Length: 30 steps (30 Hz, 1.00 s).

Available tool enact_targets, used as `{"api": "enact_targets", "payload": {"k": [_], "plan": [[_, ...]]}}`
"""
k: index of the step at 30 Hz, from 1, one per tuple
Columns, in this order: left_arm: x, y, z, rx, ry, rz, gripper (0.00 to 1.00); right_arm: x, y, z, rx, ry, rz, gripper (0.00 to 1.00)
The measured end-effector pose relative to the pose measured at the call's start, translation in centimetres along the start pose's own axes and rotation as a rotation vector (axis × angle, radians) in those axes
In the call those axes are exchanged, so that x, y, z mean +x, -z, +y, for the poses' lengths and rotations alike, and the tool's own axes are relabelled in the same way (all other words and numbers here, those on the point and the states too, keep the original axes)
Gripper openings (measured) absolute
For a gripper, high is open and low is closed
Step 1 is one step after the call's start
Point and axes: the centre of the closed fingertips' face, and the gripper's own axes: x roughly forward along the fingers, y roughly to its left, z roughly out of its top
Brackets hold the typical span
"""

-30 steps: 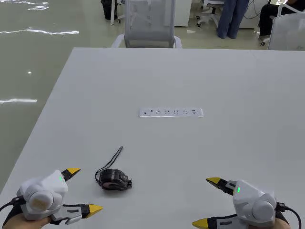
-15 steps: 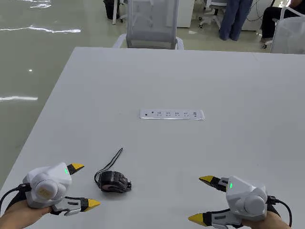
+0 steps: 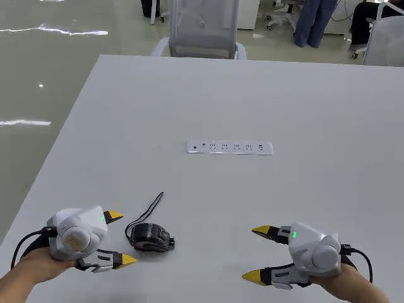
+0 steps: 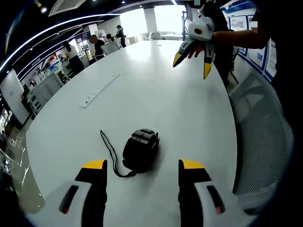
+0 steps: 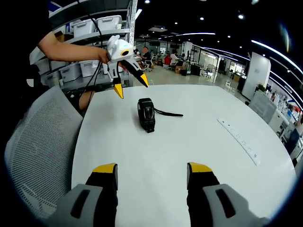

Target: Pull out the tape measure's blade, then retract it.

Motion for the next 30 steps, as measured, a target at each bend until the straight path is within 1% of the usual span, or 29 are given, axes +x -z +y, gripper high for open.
{"api": "enact_targets", "payload": {"k": [2,7,11,14,17,22,25,28,30], "plan": [[0.4,0.3,0.0,0.032,0.016,0.02,0.57,0.5,-0.1,-0.2,-0.01,-0.008,0.002,0.58],[1.3,0.6,0.5,0.079,0.037,0.048,0.54,1.7,-0.5,-0.7,-0.049,-0.014,0.005,0.56],[1.9,0.5,0.7,0.101,0.054,0.058,0.51,2.7,-0.8,-1.1,-0.067,-0.016,-0.002,0.54],[2.4,0.6,0.8,0.117,0.069,0.064,0.49,3.5,-1.1,-1.2,-0.075,-0.028,-0.005,0.53],[3.0,0.8,0.8,0.141,0.089,0.082,0.48,4.4,-1.4,-1.3,-0.096,-0.04,-0.005,0.51],[3.5,0.9,0.9,0.178,0.112,0.102,0.45,5.6,-1.8,-1.3,-0.118,-0.063,-0.001,0.49],[3.8,1.0,1.0,0.196,0.12,0.119,0.44,6.3,-1.7,-1.2,-0.131,-0.08,0.011,0.48],[4.1,1.0,0.9,0.208,0.135,0.129,0.44,6.8,-1.9,-1.2,-0.134,-0.089,0.01,0.48],[4.5,1.3,0.9,0.213,0.144,0.139,0.43,7.2,-2.0,-1.3,-0.137,-0.091,0.012,0.47]]}}
